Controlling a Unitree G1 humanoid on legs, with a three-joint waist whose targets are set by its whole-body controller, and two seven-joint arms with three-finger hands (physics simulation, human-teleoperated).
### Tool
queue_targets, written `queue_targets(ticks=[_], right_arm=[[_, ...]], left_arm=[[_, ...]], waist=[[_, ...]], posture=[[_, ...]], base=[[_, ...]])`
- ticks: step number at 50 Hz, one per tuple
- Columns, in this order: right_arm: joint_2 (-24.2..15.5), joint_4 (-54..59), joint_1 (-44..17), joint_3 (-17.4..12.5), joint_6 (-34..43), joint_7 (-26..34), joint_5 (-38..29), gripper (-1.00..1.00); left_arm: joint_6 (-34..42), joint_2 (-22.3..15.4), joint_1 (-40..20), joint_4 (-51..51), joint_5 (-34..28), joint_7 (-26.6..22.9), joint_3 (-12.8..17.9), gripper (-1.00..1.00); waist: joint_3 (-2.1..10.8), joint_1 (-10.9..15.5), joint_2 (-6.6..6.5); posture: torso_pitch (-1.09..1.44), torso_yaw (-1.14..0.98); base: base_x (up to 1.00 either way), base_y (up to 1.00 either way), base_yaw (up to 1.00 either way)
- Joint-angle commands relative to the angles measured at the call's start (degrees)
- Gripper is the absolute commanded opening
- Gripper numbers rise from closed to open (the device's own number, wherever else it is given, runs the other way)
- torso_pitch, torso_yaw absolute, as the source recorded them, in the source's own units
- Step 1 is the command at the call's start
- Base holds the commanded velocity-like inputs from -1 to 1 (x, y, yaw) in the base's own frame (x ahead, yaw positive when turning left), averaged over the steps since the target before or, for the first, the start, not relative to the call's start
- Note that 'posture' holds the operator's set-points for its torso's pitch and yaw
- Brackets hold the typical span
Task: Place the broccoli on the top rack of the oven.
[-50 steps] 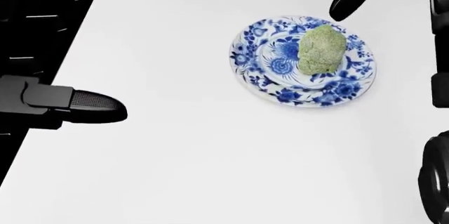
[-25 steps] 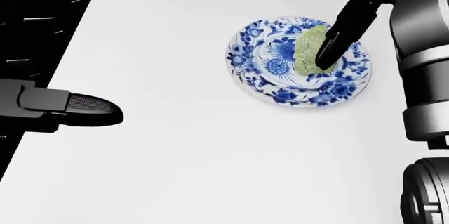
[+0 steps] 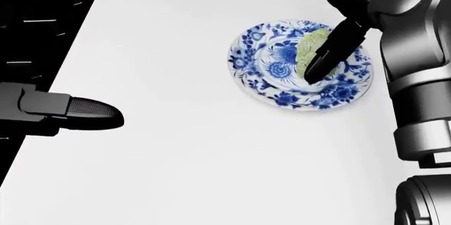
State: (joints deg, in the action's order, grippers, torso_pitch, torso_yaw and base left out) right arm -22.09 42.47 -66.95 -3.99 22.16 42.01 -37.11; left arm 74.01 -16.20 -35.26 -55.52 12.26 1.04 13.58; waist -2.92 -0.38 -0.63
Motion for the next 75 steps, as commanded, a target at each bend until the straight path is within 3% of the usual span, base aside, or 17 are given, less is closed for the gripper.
queue_targets(ticks=[1, 18, 24, 27, 30, 41, 49, 60, 75], right_arm=[[-0.82, -2.34, -1.99, -0.07, -0.8, -0.58, 0.36, 1.0], [-0.61, -5.96, 2.41, -0.04, -0.11, 0.82, -0.44, 0.97], [-0.72, -5.77, 2.21, -0.06, -0.13, 0.62, -0.43, 0.71], [-0.72, -5.88, 2.14, -0.09, -0.07, 0.76, -0.37, 0.7], [-0.74, -6.35, 2.55, 0.01, 0.08, 1.11, -0.56, 0.48], [-0.59, -7.49, 3.75, 0.14, -0.18, 1.89, -1.45, 0.36], [-0.56, -7.33, 3.07, 0.14, -0.69, 2.36, -1.69, -0.09], [-0.74, -7.3, 2.13, 0.05, -1.08, 2.32, -1.9, -0.22], [-1.77, -22.31, 1.79, -1.16, 5.38, 6.6, -2.5, -0.65]], left_arm=[[-1.22, -0.46, -1.7, -0.82, -0.1, 0.0, 0.79, 1.0], [-1.12, -0.68, -1.35, -1.13, -0.12, -0.1, 1.01, 1.0], [-0.9, -0.73, -1.34, -1.4, 0.0, -0.17, 1.23, 1.0], [-0.73, -0.85, -1.31, -1.54, 0.05, -0.25, 1.47, 1.0], [-0.68, -0.94, -1.28, -1.61, 0.1, -0.25, 1.64, 1.0], [-0.75, -1.56, -1.57, -1.19, 0.17, -0.3, 2.16, 1.0], [-0.05, -1.96, -1.92, -1.55, 0.81, -0.34, 3.05, 1.0], [-0.44, -2.17, -1.33, -1.55, 1.21, -0.07, 3.06, 1.0], [0.08, -1.86, -1.04, -2.22, 0.68, 0.17, 1.74, 1.0]], waist=[[1.52, 0.01, 0.04], [1.65, -0.03, 0.02], [1.63, -0.07, 0.0], [1.67, -0.06, 0.03], [1.68, -0.07, 0.07], [1.66, -0.04, 0.18], [1.58, -0.06, 0.16], [1.64, -0.05, 0.04], [1.24, 0.06, -0.02]], posture=[[0.0, 0.0], [0.0, 0.0], [0.0, 0.0], [0.0, 0.0], [0.0, 0.0], [0.0, 0.0], [0.0, 0.0], [0.0, 0.0], [0.0, 0.0]], base=[[0.0, 0.0, 0.0], [0.0, 0.0, 0.0], [0.0, 0.0, 0.0], [0.0, 0.0, 0.0], [0.0, 0.0, 0.0], [0.0, 0.0, 0.0], [0.0, 0.0, 0.0], [0.0, 0.0, 0.0], [0.0, 0.0, 0.0]])
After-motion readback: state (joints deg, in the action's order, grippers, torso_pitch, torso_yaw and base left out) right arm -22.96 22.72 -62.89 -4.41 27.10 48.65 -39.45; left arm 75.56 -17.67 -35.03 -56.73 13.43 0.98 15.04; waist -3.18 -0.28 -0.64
